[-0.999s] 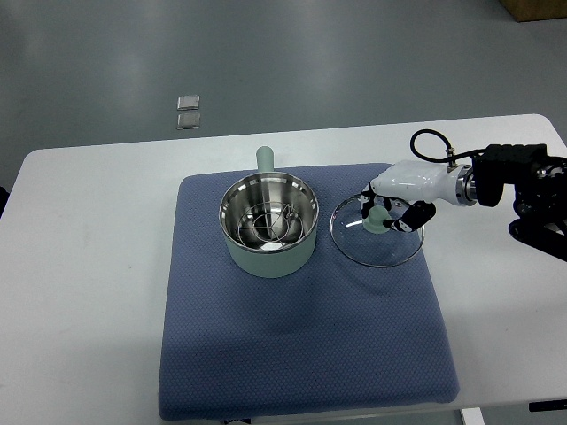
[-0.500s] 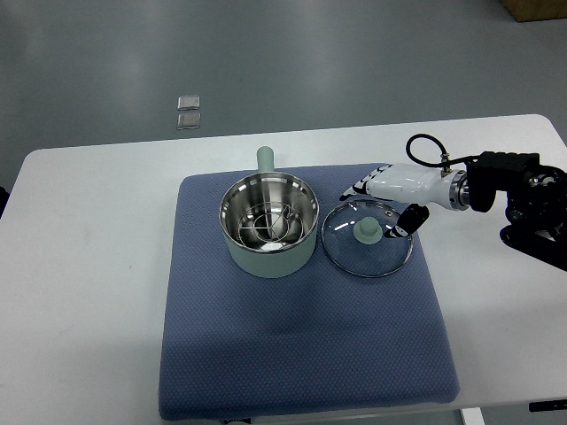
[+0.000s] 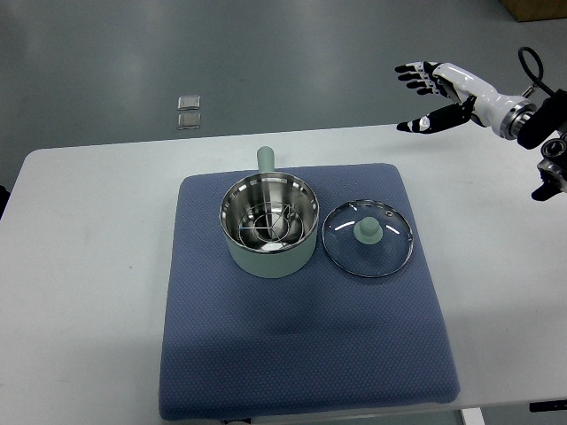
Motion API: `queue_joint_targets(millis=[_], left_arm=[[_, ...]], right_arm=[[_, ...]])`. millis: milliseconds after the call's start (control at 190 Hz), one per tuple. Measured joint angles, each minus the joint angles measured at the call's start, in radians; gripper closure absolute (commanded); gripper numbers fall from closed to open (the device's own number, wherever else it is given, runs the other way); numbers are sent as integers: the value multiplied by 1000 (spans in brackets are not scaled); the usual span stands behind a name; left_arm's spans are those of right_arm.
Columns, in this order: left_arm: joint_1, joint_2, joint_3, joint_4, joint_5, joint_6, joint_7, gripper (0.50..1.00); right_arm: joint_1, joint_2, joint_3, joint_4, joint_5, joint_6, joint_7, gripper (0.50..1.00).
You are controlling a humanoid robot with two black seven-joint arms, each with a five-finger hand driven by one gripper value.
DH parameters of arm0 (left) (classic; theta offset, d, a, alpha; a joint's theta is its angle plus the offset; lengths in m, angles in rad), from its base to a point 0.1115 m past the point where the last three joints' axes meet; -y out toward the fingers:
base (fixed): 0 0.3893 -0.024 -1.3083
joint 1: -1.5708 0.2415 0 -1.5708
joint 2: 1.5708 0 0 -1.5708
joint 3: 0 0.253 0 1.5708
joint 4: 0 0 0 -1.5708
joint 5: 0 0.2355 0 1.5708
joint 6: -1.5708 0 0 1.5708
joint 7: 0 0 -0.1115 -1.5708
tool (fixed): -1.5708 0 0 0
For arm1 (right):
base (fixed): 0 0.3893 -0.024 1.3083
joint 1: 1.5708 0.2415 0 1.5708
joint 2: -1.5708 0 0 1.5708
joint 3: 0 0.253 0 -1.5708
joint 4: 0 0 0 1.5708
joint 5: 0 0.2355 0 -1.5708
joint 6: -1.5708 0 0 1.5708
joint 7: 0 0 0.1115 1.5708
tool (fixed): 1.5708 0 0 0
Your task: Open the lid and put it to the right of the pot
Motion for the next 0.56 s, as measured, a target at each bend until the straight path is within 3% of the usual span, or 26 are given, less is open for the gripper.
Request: queue_joint_targets(millis=[168,252,563], left_arm=[[0,0,0,0,0,0,0,500],[0,0,0,0,0,0,0,500],[0,0,0,0,0,0,0,500]], right_arm=[[-58,63,35,-26,339,-148,-2,630],[-100,106,81,-30,440,-188,6,576],[-249,274,308,-31,499,-207,19,570]])
